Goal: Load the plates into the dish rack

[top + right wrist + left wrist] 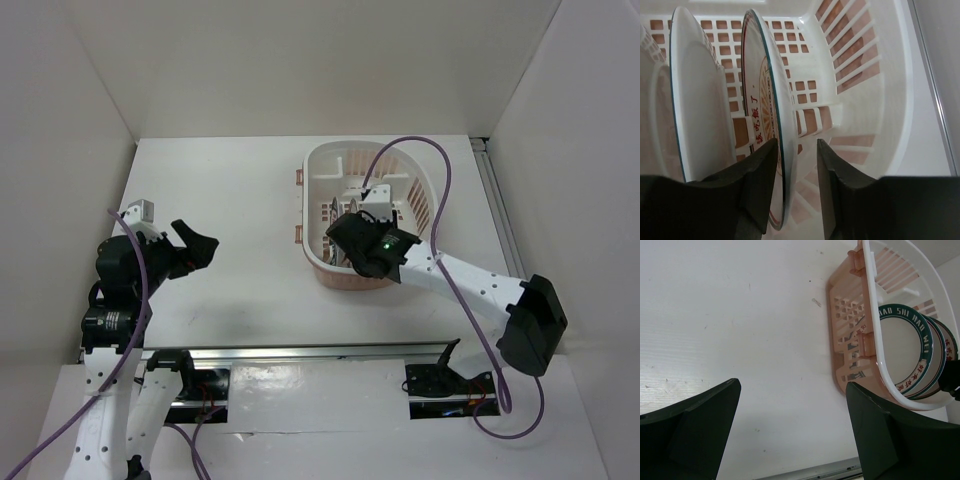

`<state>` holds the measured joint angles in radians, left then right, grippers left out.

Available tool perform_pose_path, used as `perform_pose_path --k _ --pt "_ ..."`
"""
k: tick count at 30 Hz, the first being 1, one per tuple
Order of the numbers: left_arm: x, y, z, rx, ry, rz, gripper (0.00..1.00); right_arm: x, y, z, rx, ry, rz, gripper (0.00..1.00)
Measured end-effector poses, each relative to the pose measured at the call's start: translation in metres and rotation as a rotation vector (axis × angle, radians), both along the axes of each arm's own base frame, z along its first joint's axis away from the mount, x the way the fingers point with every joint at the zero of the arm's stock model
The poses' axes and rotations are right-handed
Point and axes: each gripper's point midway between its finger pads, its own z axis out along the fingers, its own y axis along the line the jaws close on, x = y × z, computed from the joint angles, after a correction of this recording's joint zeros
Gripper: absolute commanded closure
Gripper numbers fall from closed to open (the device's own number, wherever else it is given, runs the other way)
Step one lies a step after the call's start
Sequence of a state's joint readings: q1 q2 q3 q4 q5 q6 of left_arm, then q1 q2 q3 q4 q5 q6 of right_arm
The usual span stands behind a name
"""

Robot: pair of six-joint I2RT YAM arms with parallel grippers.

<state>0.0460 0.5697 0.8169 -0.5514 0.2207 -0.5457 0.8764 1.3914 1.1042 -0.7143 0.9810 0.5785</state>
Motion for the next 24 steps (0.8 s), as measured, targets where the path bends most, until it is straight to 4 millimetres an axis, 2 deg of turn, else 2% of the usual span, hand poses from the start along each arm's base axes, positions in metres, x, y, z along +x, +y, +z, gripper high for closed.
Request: perform_pose_path --k 6,16,19,20,24 --pt "0.000 0.000 0.000 0.000 0.000 0.000 0.00 -0.005 0.004 0.002 0.002 0.000 -0.002 0.39" --pt "0.000 0.000 0.000 0.000 0.000 0.000 0.00 -0.007 0.018 0.035 0.050 -0.047 0.010 0.27" --pt "0.000 0.000 0.000 0.000 0.000 0.000 0.00 -0.012 0.022 0.049 0.073 -0.060 0.025 0.04" --pt "0.000 0.000 0.000 0.000 0.001 0.001 0.00 -0.015 0.025 0.056 0.080 -0.064 0.036 0.00" --pt "0.000 0.001 -0.001 0.005 0.006 0.007 0.00 -0.032 0.033 0.087 0.126 -0.093 0.083 0.00"
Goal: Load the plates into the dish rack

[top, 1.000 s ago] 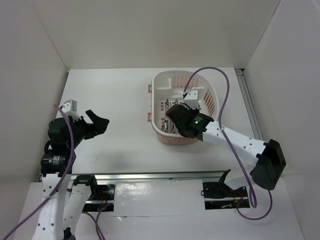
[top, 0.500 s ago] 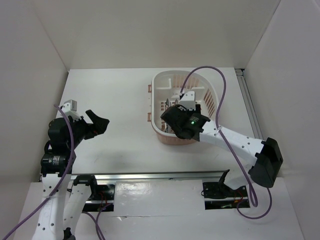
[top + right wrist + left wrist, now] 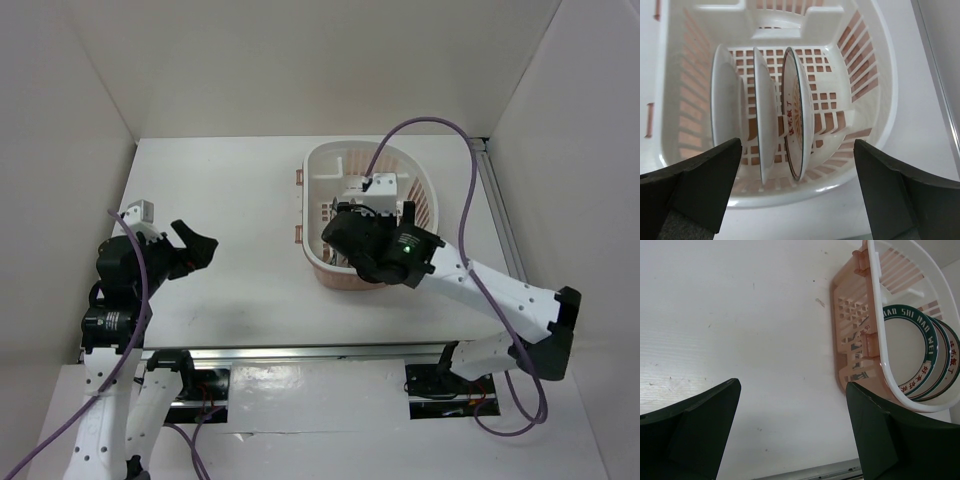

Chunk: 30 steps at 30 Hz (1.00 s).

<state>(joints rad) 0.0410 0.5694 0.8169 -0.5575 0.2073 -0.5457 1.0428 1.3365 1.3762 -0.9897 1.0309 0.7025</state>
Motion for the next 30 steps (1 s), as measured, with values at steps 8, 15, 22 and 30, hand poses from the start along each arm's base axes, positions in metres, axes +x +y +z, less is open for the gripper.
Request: perform_pose_path --k 8,15,22,30 --pt "-0.019 0.006 0.005 0.029 0.012 0.041 0.00 -0.043 -0.038 0.036 0.076 0.004 0.066 0.00" --pt "-0.036 0.015 0.035 0.065 -0.047 0.081 0.00 -0.079 -0.096 0.064 0.230 -0.053 0.112 0.00" --pt "-0.051 0.019 0.038 0.079 -0.009 0.103 0.00 -0.093 -0.126 0.079 0.293 -0.097 0.131 0.00" --pt "-0.063 0.021 0.081 0.079 -0.109 0.119 0.00 -0.093 -0.141 0.076 0.237 -0.078 0.102 0.00"
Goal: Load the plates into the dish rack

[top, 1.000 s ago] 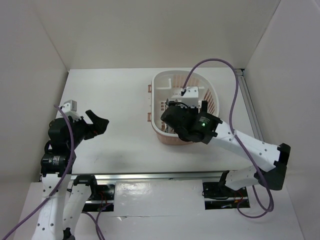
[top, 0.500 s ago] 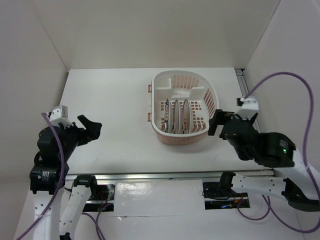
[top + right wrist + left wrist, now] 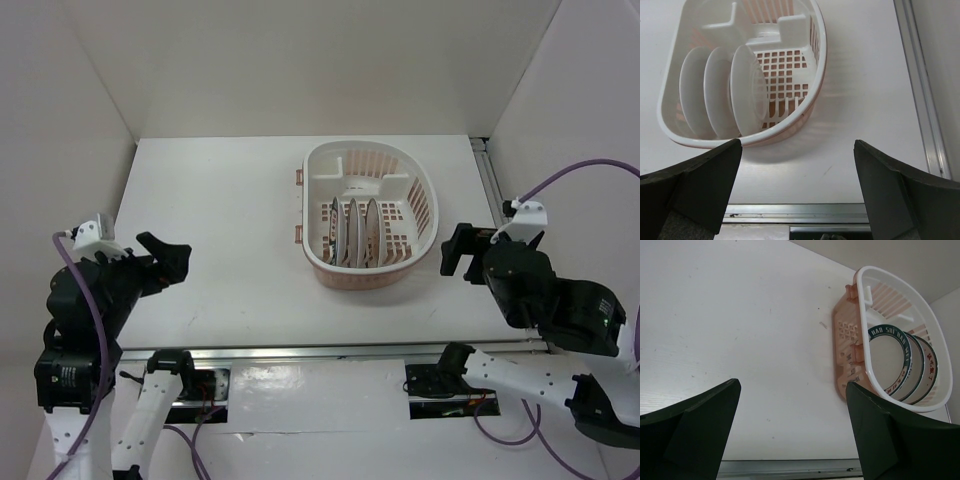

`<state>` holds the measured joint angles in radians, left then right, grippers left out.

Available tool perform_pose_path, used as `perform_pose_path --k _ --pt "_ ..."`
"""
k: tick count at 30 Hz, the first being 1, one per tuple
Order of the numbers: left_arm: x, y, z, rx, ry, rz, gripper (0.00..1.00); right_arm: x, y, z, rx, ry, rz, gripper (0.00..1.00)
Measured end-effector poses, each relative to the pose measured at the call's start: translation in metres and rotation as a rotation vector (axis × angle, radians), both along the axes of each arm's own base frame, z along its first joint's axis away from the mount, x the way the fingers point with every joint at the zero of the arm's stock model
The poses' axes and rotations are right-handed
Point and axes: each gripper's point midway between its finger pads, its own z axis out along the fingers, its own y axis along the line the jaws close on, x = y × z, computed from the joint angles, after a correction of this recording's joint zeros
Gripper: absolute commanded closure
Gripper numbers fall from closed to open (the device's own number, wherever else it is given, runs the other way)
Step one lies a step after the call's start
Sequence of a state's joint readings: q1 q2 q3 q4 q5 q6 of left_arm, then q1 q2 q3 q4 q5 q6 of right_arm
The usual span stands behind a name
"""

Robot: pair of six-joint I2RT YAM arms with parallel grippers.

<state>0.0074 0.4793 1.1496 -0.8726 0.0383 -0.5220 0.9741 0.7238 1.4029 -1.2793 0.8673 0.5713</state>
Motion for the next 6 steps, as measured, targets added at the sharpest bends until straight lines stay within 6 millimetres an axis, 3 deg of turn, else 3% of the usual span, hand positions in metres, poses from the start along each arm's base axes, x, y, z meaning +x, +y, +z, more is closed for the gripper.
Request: perform_pose_path --k 6 --pt "-0.0017 0.0012 -0.0037 0.002 0.017 0.007 0.00 -0.0022 -0.0080 0.0003 -0.016 -0.001 -0.006 0.00"
